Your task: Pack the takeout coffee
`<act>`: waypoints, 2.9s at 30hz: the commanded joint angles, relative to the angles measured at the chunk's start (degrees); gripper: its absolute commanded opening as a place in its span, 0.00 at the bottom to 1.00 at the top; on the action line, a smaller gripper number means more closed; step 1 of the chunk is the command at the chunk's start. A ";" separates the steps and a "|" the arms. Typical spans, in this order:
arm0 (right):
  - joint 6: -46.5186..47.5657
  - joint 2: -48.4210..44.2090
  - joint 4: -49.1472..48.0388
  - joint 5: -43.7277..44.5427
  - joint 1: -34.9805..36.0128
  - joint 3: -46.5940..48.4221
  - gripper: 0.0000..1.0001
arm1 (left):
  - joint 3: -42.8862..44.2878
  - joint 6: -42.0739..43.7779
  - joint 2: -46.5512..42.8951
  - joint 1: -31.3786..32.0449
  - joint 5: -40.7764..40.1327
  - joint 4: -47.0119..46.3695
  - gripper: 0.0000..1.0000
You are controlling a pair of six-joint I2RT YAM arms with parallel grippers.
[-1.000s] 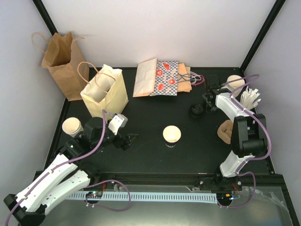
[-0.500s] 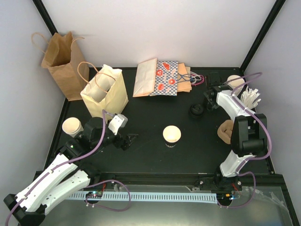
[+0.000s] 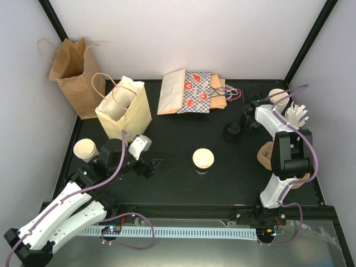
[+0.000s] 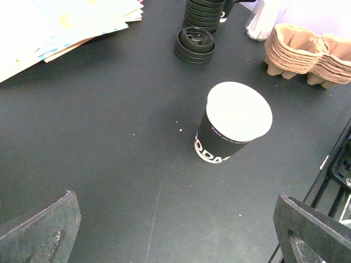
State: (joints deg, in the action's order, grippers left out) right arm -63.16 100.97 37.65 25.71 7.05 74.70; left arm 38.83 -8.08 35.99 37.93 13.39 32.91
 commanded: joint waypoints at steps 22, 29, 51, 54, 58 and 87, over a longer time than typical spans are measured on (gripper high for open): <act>-1.63 3.54 -6.00 5.66 -0.19 0.60 0.41 | -0.24 0.74 -0.22 0.51 0.85 -1.50 0.99; -1.82 4.94 -6.16 5.59 -0.19 0.80 0.37 | -0.24 0.70 -0.20 0.62 0.83 -1.44 0.99; -3.67 -0.65 -2.93 3.69 4.14 -1.49 0.10 | -0.33 0.78 -1.00 0.68 1.08 -1.53 0.99; -3.82 -1.56 -2.04 3.42 5.16 -1.91 0.10 | -0.33 0.78 -1.09 0.82 1.20 -1.59 0.99; -3.52 -3.11 -1.76 3.88 6.02 -2.59 0.10 | -0.33 0.83 -1.09 0.86 1.20 -1.58 0.99; 12.68 -27.81 2.10 1.51 16.95 -12.40 0.04 | -0.20 0.87 0.69 1.08 1.37 -1.64 0.99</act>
State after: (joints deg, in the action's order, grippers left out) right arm -54.19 77.67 39.29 29.36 21.65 66.28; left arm 38.33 -8.05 36.01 38.65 13.56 32.86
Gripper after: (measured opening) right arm 0.049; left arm 0.989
